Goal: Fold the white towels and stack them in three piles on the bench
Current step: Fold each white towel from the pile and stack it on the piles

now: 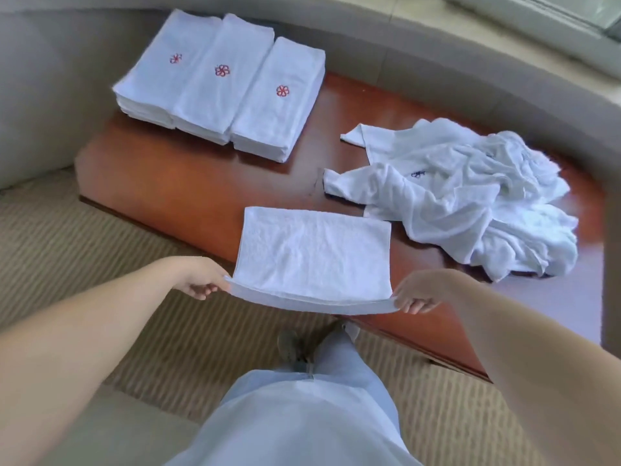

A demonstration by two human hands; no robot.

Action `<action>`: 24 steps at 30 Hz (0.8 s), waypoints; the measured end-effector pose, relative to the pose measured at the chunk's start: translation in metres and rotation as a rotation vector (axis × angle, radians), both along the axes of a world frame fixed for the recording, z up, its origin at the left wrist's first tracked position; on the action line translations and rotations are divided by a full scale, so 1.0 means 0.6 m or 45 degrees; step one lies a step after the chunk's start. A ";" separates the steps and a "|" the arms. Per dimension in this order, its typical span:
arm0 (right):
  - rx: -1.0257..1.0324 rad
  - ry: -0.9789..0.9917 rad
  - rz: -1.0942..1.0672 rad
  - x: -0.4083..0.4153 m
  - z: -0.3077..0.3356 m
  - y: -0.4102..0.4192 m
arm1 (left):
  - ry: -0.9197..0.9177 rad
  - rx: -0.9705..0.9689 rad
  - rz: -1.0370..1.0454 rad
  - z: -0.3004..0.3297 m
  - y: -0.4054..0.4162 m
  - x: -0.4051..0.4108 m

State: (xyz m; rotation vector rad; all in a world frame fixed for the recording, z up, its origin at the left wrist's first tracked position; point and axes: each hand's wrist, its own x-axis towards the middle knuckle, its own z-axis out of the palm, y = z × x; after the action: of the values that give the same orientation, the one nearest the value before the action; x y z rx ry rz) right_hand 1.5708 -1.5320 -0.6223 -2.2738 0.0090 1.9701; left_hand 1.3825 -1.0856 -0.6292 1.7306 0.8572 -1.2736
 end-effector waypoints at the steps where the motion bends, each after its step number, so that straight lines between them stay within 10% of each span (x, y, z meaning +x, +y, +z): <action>1: -0.019 0.042 -0.020 -0.001 -0.003 -0.001 | 0.030 -0.004 0.030 0.000 0.002 -0.002; 8: 0.097 -0.158 -0.140 0.062 0.006 0.017 | -0.150 0.014 0.130 0.007 0.023 0.050; 16: 0.356 -0.954 -0.099 0.122 -0.058 0.042 | -0.756 0.427 0.124 -0.033 0.019 0.161; 24: 0.290 -1.088 -0.197 0.153 -0.148 0.071 | -0.692 0.577 0.114 -0.121 0.016 0.240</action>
State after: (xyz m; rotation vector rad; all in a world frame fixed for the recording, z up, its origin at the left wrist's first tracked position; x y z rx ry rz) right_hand 1.6628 -1.4896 -0.7112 -2.6422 -0.1125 0.7651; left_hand 1.5266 -1.0758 -0.7016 2.2158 0.9191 -0.5137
